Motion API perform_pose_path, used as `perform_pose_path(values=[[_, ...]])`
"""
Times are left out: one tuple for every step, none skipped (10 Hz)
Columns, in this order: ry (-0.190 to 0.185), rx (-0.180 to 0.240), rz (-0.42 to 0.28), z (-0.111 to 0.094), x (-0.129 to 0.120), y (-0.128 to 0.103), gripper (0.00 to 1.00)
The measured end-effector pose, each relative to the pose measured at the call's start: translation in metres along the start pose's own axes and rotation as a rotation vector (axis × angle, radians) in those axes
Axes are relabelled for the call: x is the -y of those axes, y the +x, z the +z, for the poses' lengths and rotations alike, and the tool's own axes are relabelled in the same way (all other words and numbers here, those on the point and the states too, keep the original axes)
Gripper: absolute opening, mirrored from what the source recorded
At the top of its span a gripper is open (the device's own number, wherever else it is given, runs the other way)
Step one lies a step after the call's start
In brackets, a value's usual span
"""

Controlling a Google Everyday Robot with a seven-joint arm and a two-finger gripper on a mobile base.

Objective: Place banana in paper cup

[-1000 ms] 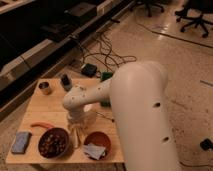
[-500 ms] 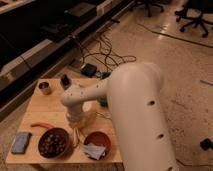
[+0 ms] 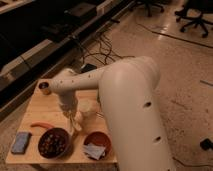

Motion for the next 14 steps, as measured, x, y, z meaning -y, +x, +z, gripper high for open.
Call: perform_pose_path(values=[[0.023,0.027,-0.027,-0.028,-0.007,-0.013,0.00],[0.049,0.058,-0.050,-0.053,-0.009,-0.028,0.00],[0.064,0.080,-0.064,-0.073,-0.011,-0.040,0.00],[0.081,0.110,-0.081,-0.099,-0.013,-0.056,0.00],[0.096,0.136,-0.095,-0.124,-0.011,-0.073,0.00],[0.104,0.153,-0.100,-0.140,-0.008,-0.087,0.00],[0.110,0.166,-0.099,-0.152,-0.001,-0.098,0.00],[0.103,0.179,-0.084,-0.164,0.014,-0.109,0.00],[0.094,0.182,-0.068,-0.169,0.027,-0.108,0.00],[0.082,0.193,-0.055,-0.174,0.037,-0.104,0.00],[0.069,0.206,-0.039,-0.181,0.053,-0.093,0.00],[0.061,0.220,-0.020,-0.188,0.070,-0.081,0.00],[0.055,0.231,-0.003,-0.192,0.083,-0.071,0.00],[0.050,0.244,0.020,-0.198,0.099,-0.060,0.00]])
